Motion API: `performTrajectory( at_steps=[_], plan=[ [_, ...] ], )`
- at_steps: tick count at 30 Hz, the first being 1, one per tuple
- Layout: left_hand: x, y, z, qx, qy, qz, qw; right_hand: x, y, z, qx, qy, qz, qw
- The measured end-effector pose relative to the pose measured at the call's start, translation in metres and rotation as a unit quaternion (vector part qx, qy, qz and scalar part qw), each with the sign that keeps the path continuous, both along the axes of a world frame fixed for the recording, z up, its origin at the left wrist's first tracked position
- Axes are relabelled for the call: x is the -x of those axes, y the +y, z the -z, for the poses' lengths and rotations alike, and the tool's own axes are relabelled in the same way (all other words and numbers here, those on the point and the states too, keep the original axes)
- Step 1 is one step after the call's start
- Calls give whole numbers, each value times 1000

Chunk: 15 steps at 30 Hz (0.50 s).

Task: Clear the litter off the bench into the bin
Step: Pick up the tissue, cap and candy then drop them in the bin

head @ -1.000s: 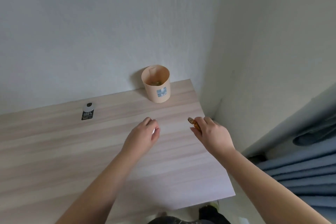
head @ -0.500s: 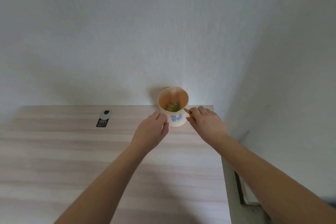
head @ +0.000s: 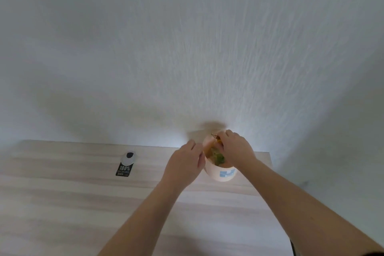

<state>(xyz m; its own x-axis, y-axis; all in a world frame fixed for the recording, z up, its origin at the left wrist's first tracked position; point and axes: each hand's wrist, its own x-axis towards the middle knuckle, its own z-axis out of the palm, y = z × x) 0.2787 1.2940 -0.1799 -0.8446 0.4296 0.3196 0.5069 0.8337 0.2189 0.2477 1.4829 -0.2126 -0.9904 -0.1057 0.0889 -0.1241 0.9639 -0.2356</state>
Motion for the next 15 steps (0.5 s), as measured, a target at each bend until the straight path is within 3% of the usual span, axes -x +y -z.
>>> performTrajectory(
  at_steps=[5, 11, 15],
  plan=[
    [8, -4, 15, -13, -6, -14, 1000, 1, 3, 20, 3, -14, -21, 1000],
    [18, 3, 29, -4, -17, -12, 1000, -4, 6, 28, -45, 36, -34, 998],
    [25, 8, 30, -22, -10, -19, 1000, -8, 8, 28, -25, 55, -32, 998]
  ],
)
